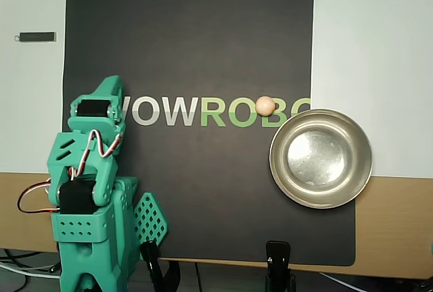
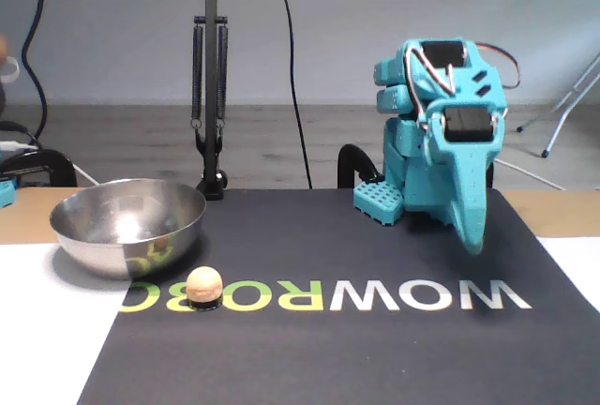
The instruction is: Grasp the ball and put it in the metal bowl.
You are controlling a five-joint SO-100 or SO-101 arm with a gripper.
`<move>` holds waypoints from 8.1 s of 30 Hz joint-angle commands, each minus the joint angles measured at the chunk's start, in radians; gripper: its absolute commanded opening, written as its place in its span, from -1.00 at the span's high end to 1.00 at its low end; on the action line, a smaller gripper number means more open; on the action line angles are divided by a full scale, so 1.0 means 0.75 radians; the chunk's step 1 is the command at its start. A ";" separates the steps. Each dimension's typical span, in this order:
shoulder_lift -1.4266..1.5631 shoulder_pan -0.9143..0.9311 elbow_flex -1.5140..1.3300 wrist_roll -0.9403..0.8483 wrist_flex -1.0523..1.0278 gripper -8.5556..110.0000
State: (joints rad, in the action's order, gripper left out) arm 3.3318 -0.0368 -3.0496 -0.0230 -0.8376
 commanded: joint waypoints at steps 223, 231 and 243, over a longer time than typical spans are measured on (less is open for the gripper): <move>-2.882 1.192 2.360 -2.399 -0.671 0.13; -2.898 1.192 2.360 -2.399 -0.654 0.11; -2.902 1.182 2.344 -2.399 -0.654 0.11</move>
State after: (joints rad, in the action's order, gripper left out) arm 1.1505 0.8590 -1.3146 -1.8270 -1.3346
